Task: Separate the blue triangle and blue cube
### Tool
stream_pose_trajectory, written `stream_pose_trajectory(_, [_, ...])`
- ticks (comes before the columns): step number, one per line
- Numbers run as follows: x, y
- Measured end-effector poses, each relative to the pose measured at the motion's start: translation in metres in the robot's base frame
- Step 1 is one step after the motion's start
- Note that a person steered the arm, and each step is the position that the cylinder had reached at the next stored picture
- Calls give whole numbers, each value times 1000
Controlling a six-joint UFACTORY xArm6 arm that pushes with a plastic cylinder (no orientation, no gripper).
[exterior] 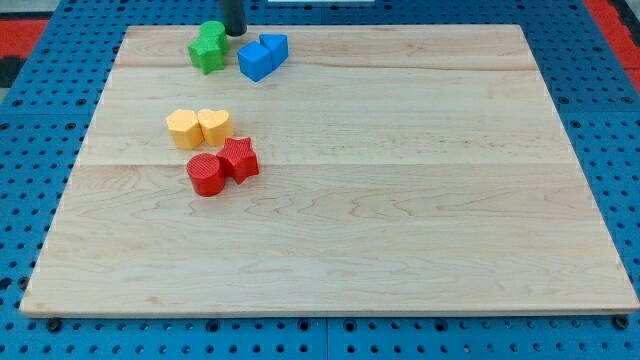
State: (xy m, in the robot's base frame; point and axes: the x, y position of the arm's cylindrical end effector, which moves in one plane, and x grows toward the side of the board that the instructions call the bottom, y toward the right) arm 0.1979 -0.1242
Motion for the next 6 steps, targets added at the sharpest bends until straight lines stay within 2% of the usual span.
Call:
stream_pose_trajectory(3, [9, 3])
stream_pose_trajectory(6, [67, 23])
